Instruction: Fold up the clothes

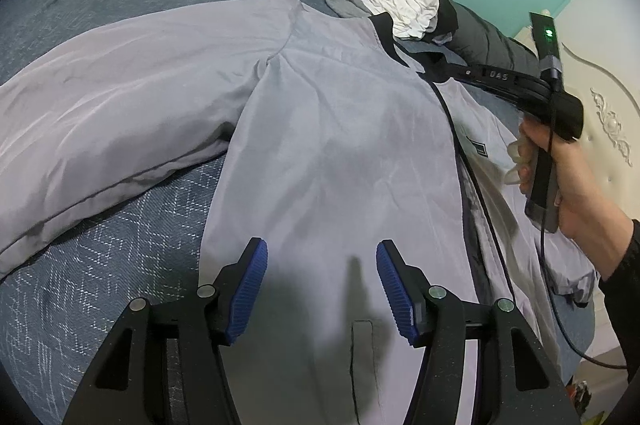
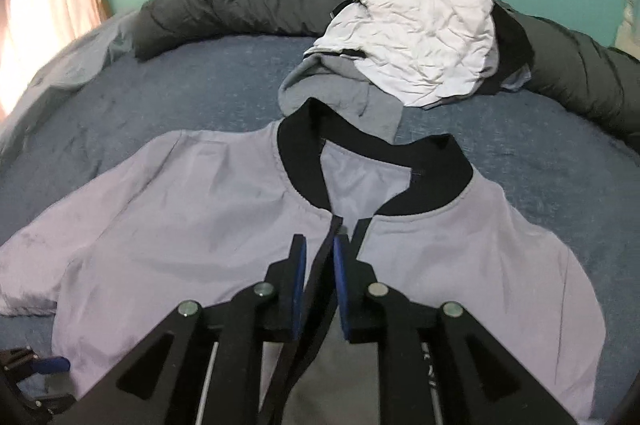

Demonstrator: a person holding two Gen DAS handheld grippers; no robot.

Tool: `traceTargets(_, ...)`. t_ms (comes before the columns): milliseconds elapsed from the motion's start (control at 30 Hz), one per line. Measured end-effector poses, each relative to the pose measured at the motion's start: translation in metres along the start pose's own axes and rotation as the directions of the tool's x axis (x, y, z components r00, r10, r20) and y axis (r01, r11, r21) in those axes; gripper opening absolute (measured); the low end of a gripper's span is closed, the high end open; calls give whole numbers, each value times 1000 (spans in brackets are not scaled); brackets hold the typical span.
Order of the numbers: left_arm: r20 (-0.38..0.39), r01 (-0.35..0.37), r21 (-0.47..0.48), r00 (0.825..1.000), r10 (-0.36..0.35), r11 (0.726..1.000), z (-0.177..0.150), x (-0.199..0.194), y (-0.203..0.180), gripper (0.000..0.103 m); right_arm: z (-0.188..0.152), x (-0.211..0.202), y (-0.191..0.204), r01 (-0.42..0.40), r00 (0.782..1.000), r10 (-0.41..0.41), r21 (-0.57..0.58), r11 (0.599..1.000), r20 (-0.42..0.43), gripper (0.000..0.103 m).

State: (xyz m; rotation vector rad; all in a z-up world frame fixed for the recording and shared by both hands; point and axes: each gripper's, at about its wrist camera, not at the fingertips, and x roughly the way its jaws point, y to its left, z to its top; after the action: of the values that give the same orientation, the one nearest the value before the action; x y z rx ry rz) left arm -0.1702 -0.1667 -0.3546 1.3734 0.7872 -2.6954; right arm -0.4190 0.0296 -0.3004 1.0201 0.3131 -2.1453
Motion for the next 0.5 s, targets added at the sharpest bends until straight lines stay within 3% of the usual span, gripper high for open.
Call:
traceTargets(133, -7, 0, 6, 1000, 0, 1000, 0, 3, -2, 62, -10, 10, 8, -104, 993, 104, 0, 995, -54, 14)
traceTargets(367, -15, 6, 8, 1000, -6, 1000, 2, 6, -2, 62, -36, 53, 18, -94, 972, 89, -10, 996, -217, 14)
traceTargets(500, -16, 5, 9, 1000, -4, 1000, 3, 6, -2, 62, -30, 38, 15, -95, 980, 98, 28, 995, -175, 14)
